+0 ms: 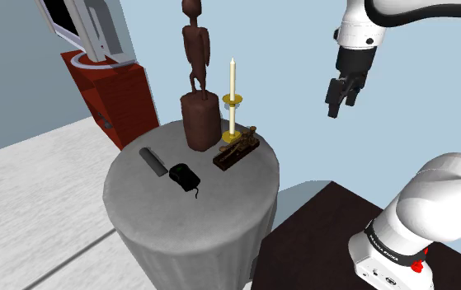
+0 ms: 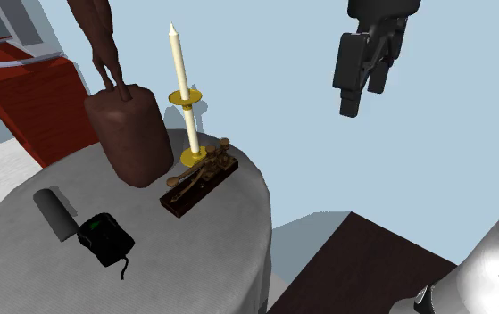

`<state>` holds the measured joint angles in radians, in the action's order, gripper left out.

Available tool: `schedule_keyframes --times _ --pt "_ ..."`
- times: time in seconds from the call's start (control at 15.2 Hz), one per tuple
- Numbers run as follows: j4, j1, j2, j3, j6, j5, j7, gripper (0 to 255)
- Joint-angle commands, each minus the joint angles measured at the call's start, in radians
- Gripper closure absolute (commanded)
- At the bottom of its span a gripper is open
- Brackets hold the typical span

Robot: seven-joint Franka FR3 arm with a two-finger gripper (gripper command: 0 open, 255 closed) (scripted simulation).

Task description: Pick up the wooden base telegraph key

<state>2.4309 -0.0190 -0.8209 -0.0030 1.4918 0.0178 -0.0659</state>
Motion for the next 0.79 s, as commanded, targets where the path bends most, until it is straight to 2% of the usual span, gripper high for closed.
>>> schedule_keyframes --times 0.0,0.73 --pt "0.000 0.000 0.000 0.000 0.000 0.000 0.000 0" --pt "-0.049 -0.017 0.354 0.082 0.332 -0.113 0.230 0"
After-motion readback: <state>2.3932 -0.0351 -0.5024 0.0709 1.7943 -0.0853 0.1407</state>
